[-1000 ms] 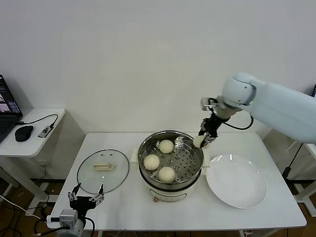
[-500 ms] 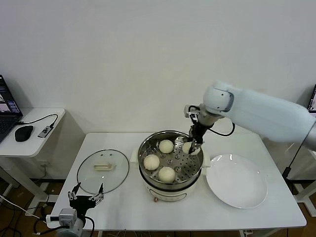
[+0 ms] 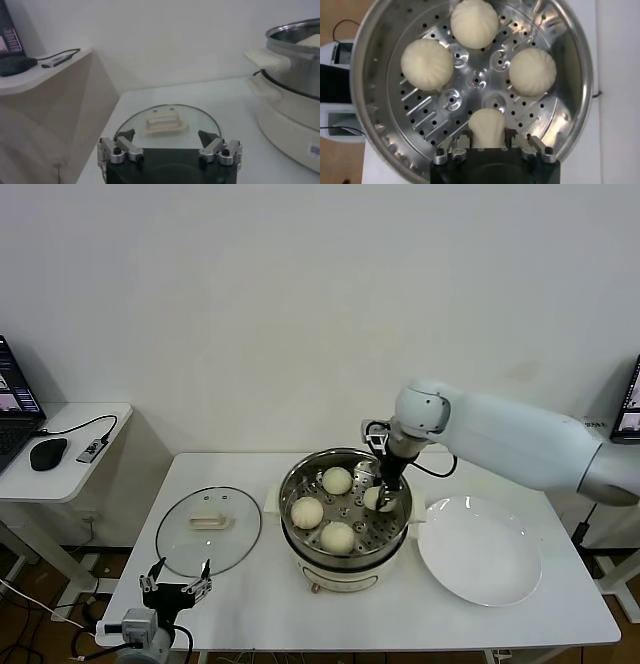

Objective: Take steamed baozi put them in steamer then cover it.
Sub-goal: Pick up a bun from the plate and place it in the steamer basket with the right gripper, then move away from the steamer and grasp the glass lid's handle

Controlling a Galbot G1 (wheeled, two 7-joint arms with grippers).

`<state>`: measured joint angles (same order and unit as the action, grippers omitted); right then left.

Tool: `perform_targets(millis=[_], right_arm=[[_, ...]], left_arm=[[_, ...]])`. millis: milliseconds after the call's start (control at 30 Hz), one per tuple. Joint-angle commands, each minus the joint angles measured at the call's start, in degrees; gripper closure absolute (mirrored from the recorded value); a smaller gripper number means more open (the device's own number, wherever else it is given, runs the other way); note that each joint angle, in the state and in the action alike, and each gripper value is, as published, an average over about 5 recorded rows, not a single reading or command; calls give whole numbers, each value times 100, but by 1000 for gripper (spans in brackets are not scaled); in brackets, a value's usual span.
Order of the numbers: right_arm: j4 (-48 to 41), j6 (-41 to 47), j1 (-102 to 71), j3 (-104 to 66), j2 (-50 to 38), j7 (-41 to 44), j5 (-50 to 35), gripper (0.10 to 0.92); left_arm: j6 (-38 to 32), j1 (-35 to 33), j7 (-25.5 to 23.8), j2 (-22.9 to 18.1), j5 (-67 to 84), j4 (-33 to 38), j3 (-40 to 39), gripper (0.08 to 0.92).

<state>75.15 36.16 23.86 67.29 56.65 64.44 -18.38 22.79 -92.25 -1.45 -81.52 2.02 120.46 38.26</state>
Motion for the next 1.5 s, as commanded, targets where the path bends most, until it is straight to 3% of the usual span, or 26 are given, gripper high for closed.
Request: perform_targets(millis=[33,200,567,800,1033,1200,1300,1500], right_arm=[[-51,43,-260,-63,59,-62,184,585],[-27,47,-261,-73,34,-80,200,534],[530,80,27,-371,-519,-15,117,237],[1523,-28,-110,-1410,-1706,-255,25,203],[2340,-433,-2100,-4315,-2969,-1782,-434,203],[2877,-1027,-3537,-5496,-3473,-3745,-1338,203],[3137,-1184,-4694,-6598,-3446,-4669,-1638,203],[3532,-1430,-7330,-9452,-2577,-5094,-1441,203]], left_arm=[[2,5,-8,-2,6,6,-6,177],[3,19,-10,1,4,-23,1,177],[2,59,-70,-18,-6,-36,-15,177],[-14,113,5,-48,130,-14,-60,177],[-112,120,-43,-76,226,-64,-90,177],[-216,93,-77,-81,189,-41,-183,177],[-272,122,5,-110,216,-60,-229,177],[-394,153,62,-139,297,-55,-233,177]])
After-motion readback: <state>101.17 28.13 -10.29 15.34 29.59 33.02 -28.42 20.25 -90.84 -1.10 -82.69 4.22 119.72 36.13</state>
